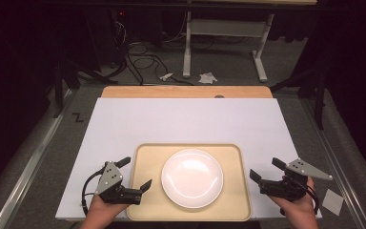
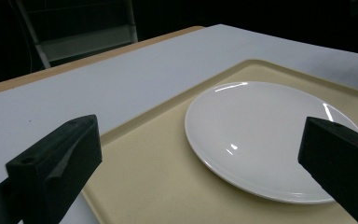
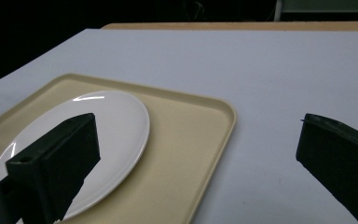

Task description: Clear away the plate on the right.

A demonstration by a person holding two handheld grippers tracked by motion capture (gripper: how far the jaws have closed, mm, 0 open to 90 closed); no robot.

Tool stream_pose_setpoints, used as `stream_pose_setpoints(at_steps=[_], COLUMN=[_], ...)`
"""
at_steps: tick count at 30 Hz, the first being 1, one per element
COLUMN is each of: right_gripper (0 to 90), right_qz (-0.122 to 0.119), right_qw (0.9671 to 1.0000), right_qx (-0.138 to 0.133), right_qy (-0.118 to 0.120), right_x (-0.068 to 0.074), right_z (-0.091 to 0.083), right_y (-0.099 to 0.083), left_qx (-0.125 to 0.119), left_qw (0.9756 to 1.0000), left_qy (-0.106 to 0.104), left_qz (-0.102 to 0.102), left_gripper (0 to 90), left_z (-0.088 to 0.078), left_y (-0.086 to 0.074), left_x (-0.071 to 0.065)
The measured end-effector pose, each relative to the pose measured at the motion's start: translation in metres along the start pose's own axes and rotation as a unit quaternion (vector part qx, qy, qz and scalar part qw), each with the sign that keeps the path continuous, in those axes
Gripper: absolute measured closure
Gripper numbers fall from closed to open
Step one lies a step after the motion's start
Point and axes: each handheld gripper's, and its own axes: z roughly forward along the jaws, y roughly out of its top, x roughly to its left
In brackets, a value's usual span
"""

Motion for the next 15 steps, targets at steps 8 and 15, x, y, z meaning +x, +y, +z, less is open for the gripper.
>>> stream_pose_setpoints(at_steps=[8, 15], right_gripper=[0.0, 0.0], right_qz=[-0.009, -0.013], right_qw=[0.9997, 0.9996], right_qx=[0.021, 0.024], right_qy=[0.003, 0.004], right_x=[-0.001, 0.0], right_z=[0.011, 0.014], right_y=[-0.006, -0.006], left_qx=[0.01, 0.009], left_qw=[0.9999, 1.0], left_qy=[-0.003, 0.0], left_qz=[0.0, -0.005], left_gripper=[0.3, 0.2], left_z=[0.005, 0.001], left_y=[-0.002, -0.002], left_x=[-0.001, 0.001])
